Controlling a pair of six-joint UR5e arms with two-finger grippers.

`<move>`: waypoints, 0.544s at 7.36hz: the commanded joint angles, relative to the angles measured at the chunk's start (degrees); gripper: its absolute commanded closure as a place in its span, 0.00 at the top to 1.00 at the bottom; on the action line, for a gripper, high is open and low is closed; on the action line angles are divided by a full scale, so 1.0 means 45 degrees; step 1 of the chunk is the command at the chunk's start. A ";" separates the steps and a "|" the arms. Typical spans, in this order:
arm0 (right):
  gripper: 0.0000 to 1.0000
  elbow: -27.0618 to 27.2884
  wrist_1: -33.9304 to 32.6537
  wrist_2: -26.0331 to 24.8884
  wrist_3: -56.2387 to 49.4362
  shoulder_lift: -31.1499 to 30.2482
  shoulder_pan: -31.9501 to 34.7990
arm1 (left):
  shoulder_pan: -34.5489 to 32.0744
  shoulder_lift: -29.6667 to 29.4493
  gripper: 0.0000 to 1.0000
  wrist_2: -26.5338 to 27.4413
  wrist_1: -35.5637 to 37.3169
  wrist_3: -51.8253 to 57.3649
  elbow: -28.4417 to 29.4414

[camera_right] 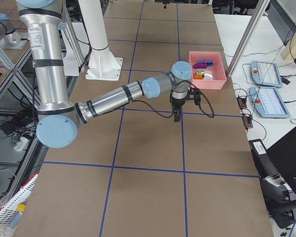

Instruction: Put all blocks into box

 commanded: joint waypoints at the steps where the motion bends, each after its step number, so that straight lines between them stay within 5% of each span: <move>1: 1.00 -0.0217 -0.0035 0.0341 -0.2487 -0.1308 0.1323 | -0.1199 -0.0111 1.00 -0.0105 0.0072 0.1563 0.1285; 4: 1.00 -0.0313 0.0004 0.0245 -0.2315 -0.1506 0.1326 | -0.1219 -0.0152 1.00 0.0032 0.0170 0.0647 0.1327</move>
